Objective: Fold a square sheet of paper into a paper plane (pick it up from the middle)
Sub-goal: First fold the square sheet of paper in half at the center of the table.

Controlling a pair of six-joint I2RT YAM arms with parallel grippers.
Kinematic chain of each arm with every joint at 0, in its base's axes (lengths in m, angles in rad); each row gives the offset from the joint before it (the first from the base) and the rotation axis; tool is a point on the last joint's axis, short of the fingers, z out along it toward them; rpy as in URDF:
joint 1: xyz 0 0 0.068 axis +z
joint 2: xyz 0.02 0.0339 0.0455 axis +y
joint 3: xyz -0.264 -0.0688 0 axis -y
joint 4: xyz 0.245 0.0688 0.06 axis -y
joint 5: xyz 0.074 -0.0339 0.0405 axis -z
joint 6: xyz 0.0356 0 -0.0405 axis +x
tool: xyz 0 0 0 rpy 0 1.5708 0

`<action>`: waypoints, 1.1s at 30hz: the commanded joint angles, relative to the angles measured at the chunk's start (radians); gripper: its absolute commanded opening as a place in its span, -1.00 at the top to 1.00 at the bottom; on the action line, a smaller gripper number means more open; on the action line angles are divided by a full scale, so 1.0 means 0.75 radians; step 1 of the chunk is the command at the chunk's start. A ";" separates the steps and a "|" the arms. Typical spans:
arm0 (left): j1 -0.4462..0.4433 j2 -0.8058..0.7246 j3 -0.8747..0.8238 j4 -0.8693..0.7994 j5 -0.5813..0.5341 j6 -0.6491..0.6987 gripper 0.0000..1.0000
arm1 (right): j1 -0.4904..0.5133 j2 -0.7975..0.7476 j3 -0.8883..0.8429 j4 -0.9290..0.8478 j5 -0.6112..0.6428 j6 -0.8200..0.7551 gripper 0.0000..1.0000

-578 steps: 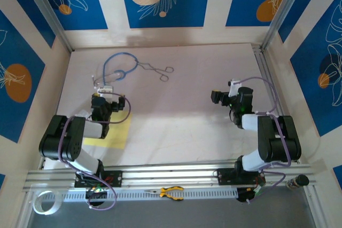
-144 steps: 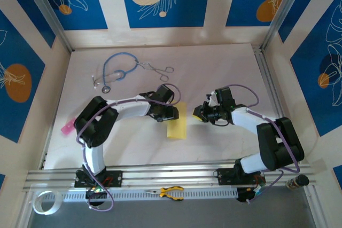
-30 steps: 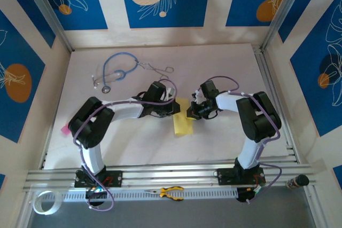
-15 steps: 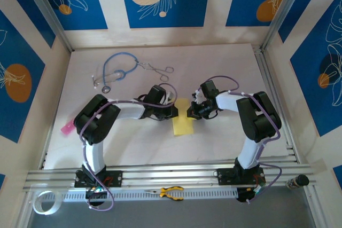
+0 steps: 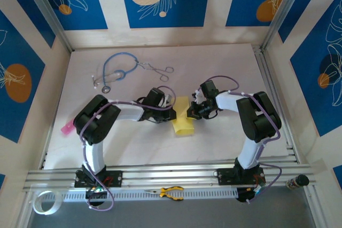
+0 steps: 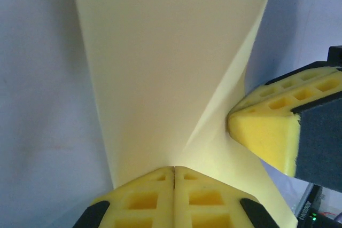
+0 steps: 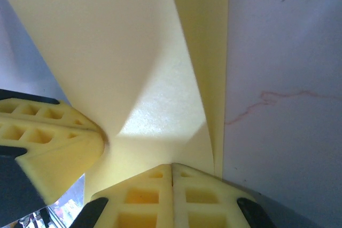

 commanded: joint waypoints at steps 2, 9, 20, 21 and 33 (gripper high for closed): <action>-0.007 -0.101 -0.017 0.038 0.073 -0.129 1.00 | -0.003 0.046 -0.010 -0.097 0.126 -0.014 1.00; -0.044 -0.040 -0.086 0.161 0.122 -0.228 1.00 | -0.002 0.049 -0.008 -0.097 0.127 -0.013 1.00; -0.050 0.011 -0.117 0.014 0.052 -0.098 1.00 | -0.002 0.044 -0.012 -0.097 0.128 -0.014 1.00; -0.051 0.014 -0.125 0.011 0.045 -0.093 1.00 | -0.002 0.044 -0.012 -0.097 0.128 -0.013 1.00; -0.056 -0.096 -0.161 0.069 0.040 -0.128 1.00 | -0.004 0.042 -0.014 -0.097 0.133 -0.012 1.00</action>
